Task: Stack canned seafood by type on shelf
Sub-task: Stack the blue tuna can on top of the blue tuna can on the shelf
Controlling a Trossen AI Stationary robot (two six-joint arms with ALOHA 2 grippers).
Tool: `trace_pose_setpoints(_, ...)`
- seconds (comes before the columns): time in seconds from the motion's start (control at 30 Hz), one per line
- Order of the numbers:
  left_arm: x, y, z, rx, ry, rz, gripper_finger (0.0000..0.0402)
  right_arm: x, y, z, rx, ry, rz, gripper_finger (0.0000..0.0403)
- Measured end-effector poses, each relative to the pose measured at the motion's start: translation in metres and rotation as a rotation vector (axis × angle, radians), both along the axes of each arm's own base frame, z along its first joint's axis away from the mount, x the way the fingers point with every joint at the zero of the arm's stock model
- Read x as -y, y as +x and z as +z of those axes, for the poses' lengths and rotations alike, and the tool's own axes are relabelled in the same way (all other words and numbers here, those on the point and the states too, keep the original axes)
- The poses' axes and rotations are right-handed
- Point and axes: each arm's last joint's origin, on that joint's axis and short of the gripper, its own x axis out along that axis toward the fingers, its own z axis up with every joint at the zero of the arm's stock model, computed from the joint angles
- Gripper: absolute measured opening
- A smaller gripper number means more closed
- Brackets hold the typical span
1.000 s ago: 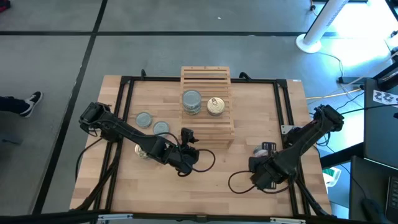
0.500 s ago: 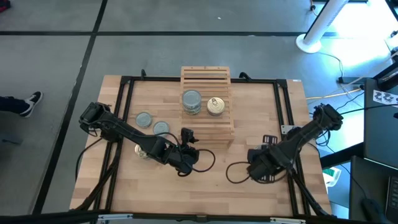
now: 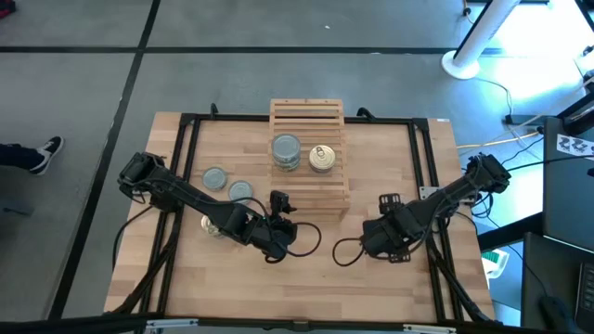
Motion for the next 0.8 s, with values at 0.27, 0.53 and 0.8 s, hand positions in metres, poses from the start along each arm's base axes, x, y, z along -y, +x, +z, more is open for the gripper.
trace_pose_setpoints(0.27, 0.000, 0.000, 0.000, 0.003, -0.005, 0.005, 0.0272, 0.002, -0.002, -0.008, -0.042, -0.012, 0.158, 0.0342)
trace_pose_setpoints(0.53, 0.000, 0.000, 0.000, 0.008, -0.012, 0.013, 0.0272, 0.004, -0.006, -0.026, -0.093, -0.030, 0.185, 0.0342)
trace_pose_setpoints(0.8, 0.000, 0.000, 0.000, 0.007, -0.012, 0.013, 0.0272, 0.006, -0.009, -0.038, -0.124, -0.045, 0.185, 0.0342)
